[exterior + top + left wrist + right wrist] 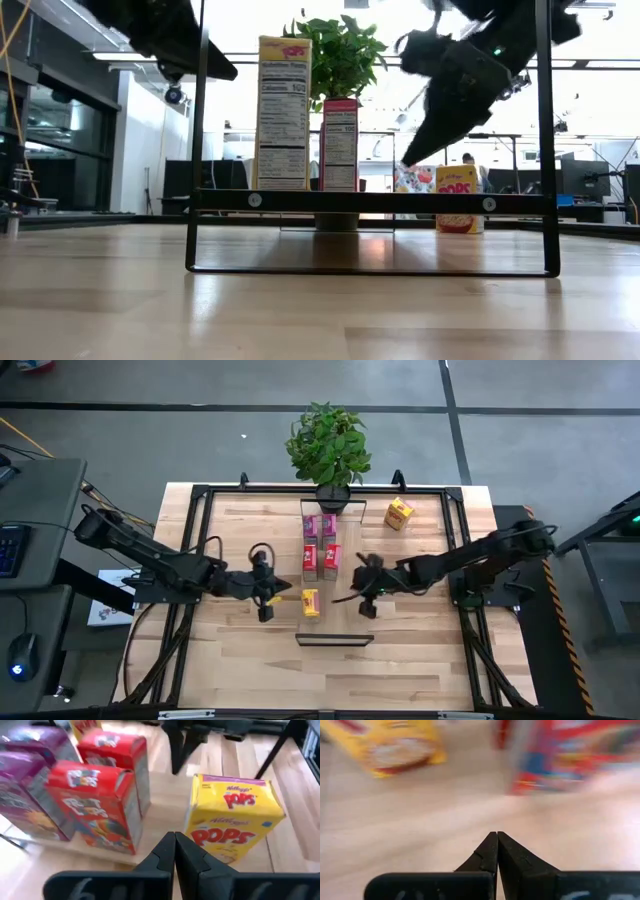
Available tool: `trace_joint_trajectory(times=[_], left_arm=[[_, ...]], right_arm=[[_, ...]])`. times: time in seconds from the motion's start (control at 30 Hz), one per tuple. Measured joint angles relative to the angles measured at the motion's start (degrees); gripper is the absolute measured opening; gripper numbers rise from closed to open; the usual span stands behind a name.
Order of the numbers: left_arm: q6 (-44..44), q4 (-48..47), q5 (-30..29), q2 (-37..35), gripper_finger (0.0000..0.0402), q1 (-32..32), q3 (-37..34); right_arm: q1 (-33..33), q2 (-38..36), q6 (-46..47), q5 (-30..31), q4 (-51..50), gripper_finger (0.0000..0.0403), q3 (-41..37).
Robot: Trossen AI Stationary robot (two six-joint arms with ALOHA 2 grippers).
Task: Stack cereal on shelf
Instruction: Put the yellow cereal box on the shelf aligned with the other yellow cereal box
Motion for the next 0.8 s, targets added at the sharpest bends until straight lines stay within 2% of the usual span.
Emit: trace_joint_trajectory(times=[0.1,0.23,0.3,0.37,0.47,0.53,0.7,0.8], left_arm=[[1.4,6.2,-2.3,-2.8,0.0000,-0.6,-4.2],[2.7,14.6,-1.3,-7.4,0.0000,0.0,-9.8],[2.7,16.1,-0.6,-9.7,0.0000,0.5,-11.6],[2.7,16.9,0.0,-11.6,0.0000,0.9,-12.8],[2.1,16.7,0.6,-12.9,0.0000,1.2,-13.0],[2.1,17.6,0.8,-12.9,0.0000,1.1,-13.0],[0.8,17.5,2.7,-12.5,0.0000,1.1,-13.0],[0.7,17.4,2.7,-12.5,0.0000,1.1,-13.0]], right_arm=[[1.9,-5.2,2.4,12.7,-8.6,0.0000,0.0],[2.6,-11.3,8.8,30.0,-18.9,0.0000,0.0],[1.4,-13.3,11.5,37.0,-23.4,0.0000,0.0],[-1.0,-14.9,13.7,40.9,-25.4,0.0001,0.0],[-7.6,-16.7,13.8,41.4,-26.4,0.0017,0.0],[-13.2,-17.4,11.0,39.2,-26.4,0.0044,-0.1],[-29.2,-18.3,3.6,30.3,-25.2,0.0160,-0.1],[-37.6,-18.3,-1.2,22.2,-23.1,0.0237,-0.1]])
